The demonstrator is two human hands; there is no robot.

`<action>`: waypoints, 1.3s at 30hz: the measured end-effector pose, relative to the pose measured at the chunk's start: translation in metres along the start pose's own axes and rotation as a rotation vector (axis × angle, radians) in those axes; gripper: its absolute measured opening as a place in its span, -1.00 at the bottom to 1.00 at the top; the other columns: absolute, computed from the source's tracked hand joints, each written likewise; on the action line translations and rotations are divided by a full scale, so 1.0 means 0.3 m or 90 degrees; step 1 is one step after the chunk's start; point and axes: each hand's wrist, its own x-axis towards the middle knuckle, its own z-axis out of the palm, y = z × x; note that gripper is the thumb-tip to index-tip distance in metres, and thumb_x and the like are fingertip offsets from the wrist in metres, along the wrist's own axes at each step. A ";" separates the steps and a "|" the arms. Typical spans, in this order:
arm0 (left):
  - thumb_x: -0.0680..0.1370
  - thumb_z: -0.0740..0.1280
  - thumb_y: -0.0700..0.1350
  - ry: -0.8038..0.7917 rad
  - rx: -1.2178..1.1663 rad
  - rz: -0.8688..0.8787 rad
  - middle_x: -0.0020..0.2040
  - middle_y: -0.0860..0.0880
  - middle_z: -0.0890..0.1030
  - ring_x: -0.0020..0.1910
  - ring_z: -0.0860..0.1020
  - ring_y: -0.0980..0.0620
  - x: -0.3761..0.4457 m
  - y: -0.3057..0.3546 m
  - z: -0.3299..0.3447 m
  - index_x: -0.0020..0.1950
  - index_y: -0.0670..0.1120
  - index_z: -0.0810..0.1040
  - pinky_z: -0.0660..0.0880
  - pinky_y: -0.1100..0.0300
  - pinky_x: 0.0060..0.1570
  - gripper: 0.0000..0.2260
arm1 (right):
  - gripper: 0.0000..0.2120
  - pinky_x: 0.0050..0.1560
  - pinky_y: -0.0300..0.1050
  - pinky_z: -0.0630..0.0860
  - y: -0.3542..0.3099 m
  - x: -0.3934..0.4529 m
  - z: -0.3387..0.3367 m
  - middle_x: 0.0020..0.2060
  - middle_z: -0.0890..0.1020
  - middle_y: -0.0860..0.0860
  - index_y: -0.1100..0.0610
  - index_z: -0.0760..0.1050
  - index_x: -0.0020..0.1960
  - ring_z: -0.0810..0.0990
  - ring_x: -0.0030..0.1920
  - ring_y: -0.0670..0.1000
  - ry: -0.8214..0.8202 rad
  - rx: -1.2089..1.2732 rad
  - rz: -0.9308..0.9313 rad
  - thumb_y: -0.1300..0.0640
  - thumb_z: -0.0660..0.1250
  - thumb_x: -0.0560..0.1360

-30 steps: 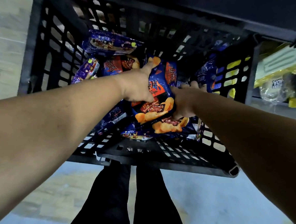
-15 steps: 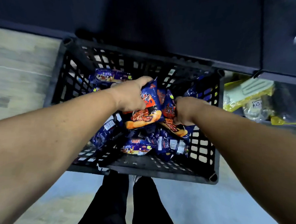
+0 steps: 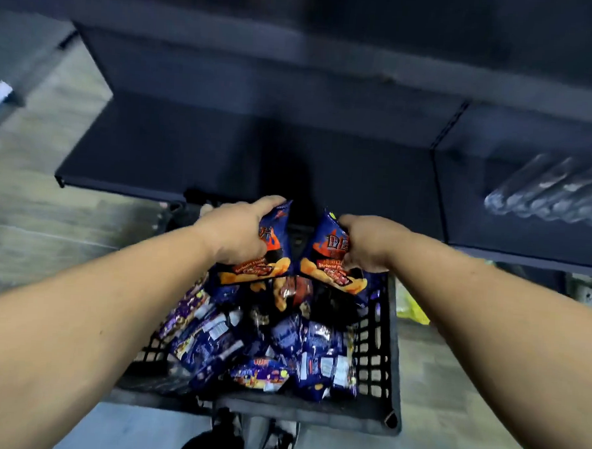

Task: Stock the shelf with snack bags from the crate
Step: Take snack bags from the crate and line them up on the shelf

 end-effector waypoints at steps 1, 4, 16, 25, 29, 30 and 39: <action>0.43 0.30 -0.02 0.016 0.004 0.007 0.25 -0.02 0.51 0.24 0.46 -0.10 -0.010 0.005 -0.036 0.49 0.33 0.01 0.24 -0.09 0.22 -0.26 | -0.34 0.06 -0.11 0.44 -0.007 -0.012 -0.037 0.22 0.55 0.07 0.05 0.30 0.41 0.51 0.20 0.14 0.012 -0.004 -0.002 0.08 0.51 0.40; 0.45 0.27 -0.06 0.079 0.019 0.026 0.22 0.00 0.52 0.22 0.46 -0.09 -0.061 0.034 -0.153 0.49 0.31 0.03 0.23 -0.07 0.22 -0.29 | -0.37 0.12 -0.03 0.50 -0.039 -0.079 -0.149 0.15 0.57 0.03 -0.01 0.32 0.37 0.53 0.14 0.15 0.062 -0.016 -0.011 0.10 0.51 0.38; 0.43 0.27 -0.06 0.220 0.031 0.062 -0.23 0.08 0.59 -0.11 0.52 -0.04 -0.248 0.121 -0.556 0.30 0.14 0.27 0.22 0.02 0.10 -0.55 | -0.61 -0.08 -0.01 0.60 -0.116 -0.373 -0.508 -0.12 0.58 -0.02 -0.02 0.35 0.10 0.59 -0.16 0.01 0.201 0.008 -0.086 0.13 0.43 0.36; 0.43 0.27 -0.07 0.276 0.025 0.060 -0.30 0.06 0.58 -0.19 0.52 0.03 -0.330 0.122 -0.799 0.43 0.10 0.18 0.25 0.01 0.20 -0.41 | -0.43 0.11 0.07 0.53 -0.181 -0.460 -0.714 -0.03 0.58 -0.10 -0.04 0.34 0.21 0.57 0.02 0.03 0.319 -0.014 -0.100 -0.18 0.47 0.30; 0.44 0.30 -0.07 0.298 0.036 0.059 -0.24 0.05 0.61 -0.12 0.55 0.00 -0.326 0.086 -0.905 0.49 0.08 0.10 0.21 0.02 0.17 -0.33 | -0.41 0.12 0.06 0.51 -0.206 -0.458 -0.799 0.05 0.56 -0.09 -0.05 0.32 0.27 0.54 0.07 0.06 0.375 -0.048 -0.096 -0.20 0.46 0.35; 0.44 0.30 -0.08 0.307 0.039 0.060 -0.26 0.06 0.59 -0.13 0.54 0.00 -0.323 0.071 -0.936 0.49 0.08 0.10 0.22 -0.01 0.19 -0.33 | -0.42 0.11 0.05 0.50 -0.216 -0.455 -0.824 0.05 0.56 -0.09 -0.05 0.32 0.26 0.54 0.07 0.06 0.387 -0.059 -0.090 -0.20 0.45 0.36; 0.43 0.36 -0.09 0.338 0.078 0.073 -0.22 0.00 0.57 -0.18 0.51 -0.02 -0.160 -0.104 -1.186 0.45 -0.04 0.19 0.35 -0.05 0.15 -0.37 | -0.30 -0.01 -0.14 0.43 -0.368 -0.339 -1.019 0.28 0.52 0.02 -0.03 0.24 0.48 0.50 0.21 0.09 0.456 -0.109 -0.047 -0.16 0.40 0.43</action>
